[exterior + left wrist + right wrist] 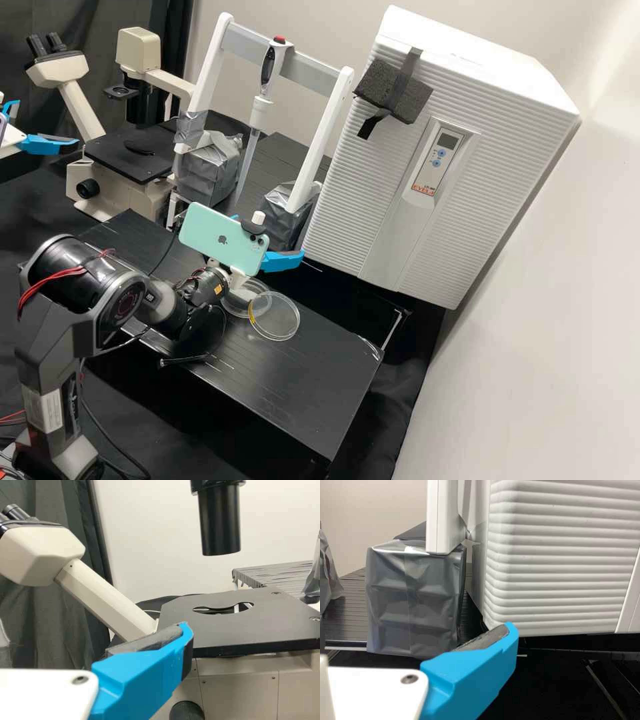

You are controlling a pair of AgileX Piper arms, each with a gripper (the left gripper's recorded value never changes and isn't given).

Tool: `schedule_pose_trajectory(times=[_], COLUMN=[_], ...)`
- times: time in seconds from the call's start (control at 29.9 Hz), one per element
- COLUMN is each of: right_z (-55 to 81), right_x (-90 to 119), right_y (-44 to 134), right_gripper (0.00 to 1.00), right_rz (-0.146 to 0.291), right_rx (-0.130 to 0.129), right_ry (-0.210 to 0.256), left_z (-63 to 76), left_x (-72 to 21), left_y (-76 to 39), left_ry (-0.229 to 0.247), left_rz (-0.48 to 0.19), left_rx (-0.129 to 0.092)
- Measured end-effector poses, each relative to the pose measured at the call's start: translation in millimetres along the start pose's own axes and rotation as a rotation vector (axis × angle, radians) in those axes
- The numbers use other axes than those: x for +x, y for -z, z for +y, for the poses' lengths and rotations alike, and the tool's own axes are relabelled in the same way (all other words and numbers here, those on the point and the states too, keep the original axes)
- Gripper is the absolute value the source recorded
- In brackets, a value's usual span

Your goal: Open the bottle

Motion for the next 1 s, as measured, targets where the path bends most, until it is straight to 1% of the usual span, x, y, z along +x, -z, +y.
schedule_pose_trajectory(times=[0.3,0.33,0.4,0.43,0.47,0.54,0.6,0.67,0.7,0.74,0.77,0.8,0.84,0.87,0.9,1.0], right_z=[0.0,0.0,0.0,0.0,0.0,0.0,0.0,0.0,0.0,0.0,0.0,0.0,0.0,0.0,0.0,0.0], right_x=[0,0,0,0,0,0,0,0,0,0,0,0,0,0,0,0], right_y=[0.0,0.0,0.0,0.0,0.0,0.0,0.0,0.0,0.0,0.0,0.0,0.0,0.0,0.0,0.0,0.0], right_gripper=[1.0,1.0,1.0,1.0,1.0,1.0,1.0,1.0,1.0,1.0,1.0,1.0,1.0,1.0,1.0,1.0], right_rz=[0.0,0.0,0.0,0.0,0.0,0.0,0.0,0.0,0.0,0.0,0.0,0.0,0.0,0.0,0.0,0.0], right_rx=[0.0,0.0,0.0,0.0,0.0,0.0,0.0,0.0,0.0,0.0,0.0,0.0,0.0,0.0,0.0,0.0], right_ry=[0.0,0.0,0.0,0.0,0.0,0.0,0.0,0.0,0.0,0.0,0.0,0.0,0.0,0.0,0.0,0.0], left_z=[0.0,0.0,0.0,0.4,-0.3,0.9,2.1,2.9,2.8,3.0,2.3,1.5,0.3,-2.2,-4.4,-10.6], left_x=[0.0,0.0,-1.2,-2.2,-3.5,-7.5,-12.4,-17.4,-21.4,-23.6,-25.6,-29.4,-32.9,-36.0,-38.6,-46.2], left_y=[0.0,-0.3,-3.7,-6.9,-10.4,-20.0,-32.7,-45.3,-54.1,-59.5,-64.2,-71.6,-77.2,-81.7,-85.2,-94.1], left_ry=[0.0,0.001,0.001,0.001,0.006,-0.004,-0.01,-0.012,-0.011,-0.011,-0.008,-0.006,-0.001,0.012,0.024,0.057], left_rz=[0.0,-0.004,-0.025,-0.041,-0.061,-0.113,-0.18,-0.252,-0.305,-0.336,-0.364,-0.412,-0.445,-0.471,-0.494,-0.556], left_rx=[0.0,0.003,0.008,0.001,-0.005,-0.016,-0.029,-0.033,-0.033,-0.025,-0.015,0.001,0.01,0.008,0.001,0.002])
